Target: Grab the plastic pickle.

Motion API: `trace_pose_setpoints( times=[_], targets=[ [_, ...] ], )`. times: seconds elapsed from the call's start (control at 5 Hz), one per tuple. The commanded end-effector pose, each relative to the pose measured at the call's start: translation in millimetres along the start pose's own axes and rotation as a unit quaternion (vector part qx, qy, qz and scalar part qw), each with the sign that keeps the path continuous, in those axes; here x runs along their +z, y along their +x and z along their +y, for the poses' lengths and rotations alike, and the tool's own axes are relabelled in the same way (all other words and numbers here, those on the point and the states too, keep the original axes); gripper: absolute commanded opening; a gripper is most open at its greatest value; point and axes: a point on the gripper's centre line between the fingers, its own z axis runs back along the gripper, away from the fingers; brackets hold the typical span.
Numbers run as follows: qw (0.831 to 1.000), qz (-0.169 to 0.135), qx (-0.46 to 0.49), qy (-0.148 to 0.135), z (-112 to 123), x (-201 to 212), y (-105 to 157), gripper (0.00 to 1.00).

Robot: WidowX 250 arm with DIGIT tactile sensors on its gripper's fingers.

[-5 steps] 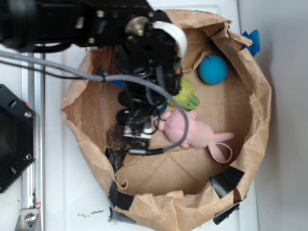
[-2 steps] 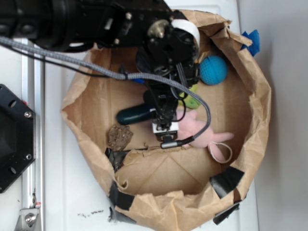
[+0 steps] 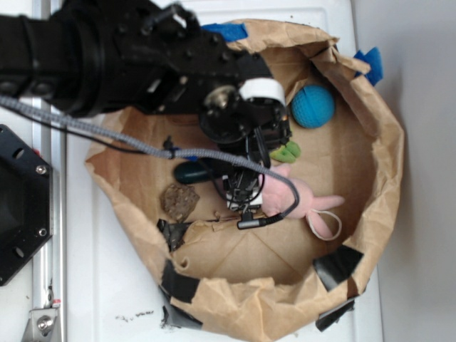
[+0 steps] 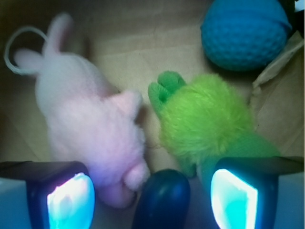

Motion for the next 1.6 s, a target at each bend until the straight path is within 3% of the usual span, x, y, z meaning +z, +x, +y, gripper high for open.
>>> trace_pose_setpoints(
  times=[0.0, 0.4, 0.8, 1.4],
  targets=[
    [0.999, -0.003, -0.025, 0.021, -20.2, -13.1, -1.0, 1.0],
    [0.999, 0.004, -0.039, 0.028, -27.1, -17.0, -3.9, 1.0],
    [1.0, 0.018, -0.013, -0.017, -5.1, 0.9, 4.0, 1.0],
    [0.999, 0.025, 0.004, -0.02, -3.5, 3.8, -8.0, 1.0]
  ],
)
